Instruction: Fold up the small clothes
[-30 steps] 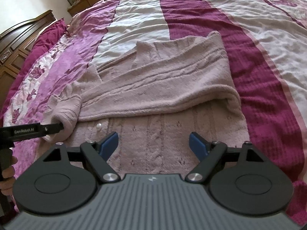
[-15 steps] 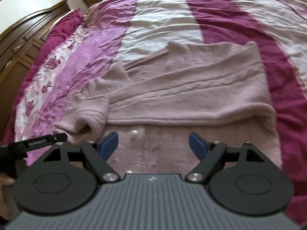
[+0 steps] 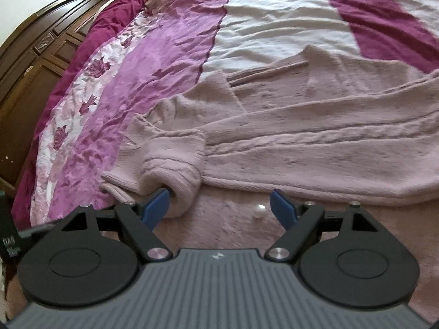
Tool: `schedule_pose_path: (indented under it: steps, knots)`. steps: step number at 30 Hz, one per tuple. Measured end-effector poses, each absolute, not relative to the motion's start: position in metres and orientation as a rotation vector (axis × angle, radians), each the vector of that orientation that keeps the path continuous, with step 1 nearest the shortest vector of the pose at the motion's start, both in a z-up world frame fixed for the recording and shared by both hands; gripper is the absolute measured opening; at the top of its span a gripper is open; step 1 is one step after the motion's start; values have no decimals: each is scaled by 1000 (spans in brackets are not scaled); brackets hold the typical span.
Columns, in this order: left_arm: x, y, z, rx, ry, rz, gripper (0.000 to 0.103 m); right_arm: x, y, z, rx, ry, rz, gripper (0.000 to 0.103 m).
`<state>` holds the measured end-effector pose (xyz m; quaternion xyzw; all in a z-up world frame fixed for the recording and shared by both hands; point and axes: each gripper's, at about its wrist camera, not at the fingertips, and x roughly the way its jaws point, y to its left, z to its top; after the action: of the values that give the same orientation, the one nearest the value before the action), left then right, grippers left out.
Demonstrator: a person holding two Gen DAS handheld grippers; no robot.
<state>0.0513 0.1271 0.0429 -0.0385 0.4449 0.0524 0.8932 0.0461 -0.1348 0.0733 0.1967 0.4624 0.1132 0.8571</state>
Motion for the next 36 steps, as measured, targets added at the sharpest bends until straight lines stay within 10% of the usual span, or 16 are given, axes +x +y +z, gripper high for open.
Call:
schedule_pose_path:
  steps: [19,24,29,36]
  knots:
    - [65,136,34,-124,873,150,60,110,-103,42,532,1042,301,83]
    - [68,135,32,-111,860,159,60,115,-94,40,523,1053,331,63]
    - [69,133,29,-91,849,166,61,118,-82,45,463,1040,371,22]
    - [70,128,25,-51,845,183,63,116,-68,110,261,844,415,12]
